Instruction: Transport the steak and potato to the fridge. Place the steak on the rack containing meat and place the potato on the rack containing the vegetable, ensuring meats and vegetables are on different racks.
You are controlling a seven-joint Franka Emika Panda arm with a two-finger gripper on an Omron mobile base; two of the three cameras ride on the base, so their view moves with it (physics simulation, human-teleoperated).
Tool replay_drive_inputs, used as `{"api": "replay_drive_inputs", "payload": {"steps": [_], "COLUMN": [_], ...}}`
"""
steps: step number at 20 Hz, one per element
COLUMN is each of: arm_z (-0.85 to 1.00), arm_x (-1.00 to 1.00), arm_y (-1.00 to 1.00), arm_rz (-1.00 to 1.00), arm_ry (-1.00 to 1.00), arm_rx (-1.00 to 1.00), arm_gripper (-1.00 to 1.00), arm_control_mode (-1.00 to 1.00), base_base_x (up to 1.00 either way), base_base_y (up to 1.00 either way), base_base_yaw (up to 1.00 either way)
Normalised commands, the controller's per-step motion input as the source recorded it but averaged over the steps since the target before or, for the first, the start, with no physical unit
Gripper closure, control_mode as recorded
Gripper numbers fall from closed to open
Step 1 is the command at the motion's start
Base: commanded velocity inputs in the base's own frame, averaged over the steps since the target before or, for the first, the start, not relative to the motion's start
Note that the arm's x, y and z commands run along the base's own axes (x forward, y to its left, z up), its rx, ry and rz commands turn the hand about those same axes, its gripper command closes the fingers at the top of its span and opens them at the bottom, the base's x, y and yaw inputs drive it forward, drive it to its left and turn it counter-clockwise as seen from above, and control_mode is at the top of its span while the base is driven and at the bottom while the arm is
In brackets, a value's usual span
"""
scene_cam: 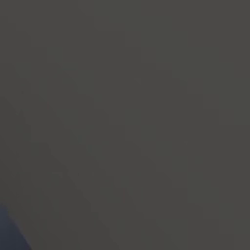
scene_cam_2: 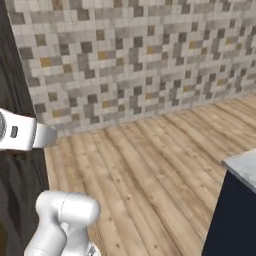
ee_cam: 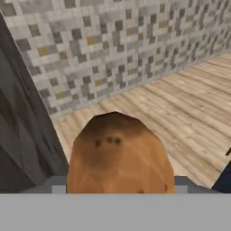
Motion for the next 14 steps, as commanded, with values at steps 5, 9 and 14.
{"api": "replay_drive_inputs", "payload": {"steps": [5,9,14], "arm_z": [0.00,0.00,0.00], "arm_x": [0.00,0.00,0.00], "arm_y": [0.00,0.00,0.00], "arm_rz": [0.00,0.00,0.00], "arm_ry": [0.00,0.00,0.00], "arm_rx": [0.00,0.00,0.00], "arm_gripper": [1.00,1.00,1.00], "arm_control_mode": [1.00,1.00,1.00], "base_base_x": [0.95,1.00,1.00], "base_base_y": [0.87,0.94,0.85], "base_base_yaw": [-0.67,-0.65,-0.66]}}
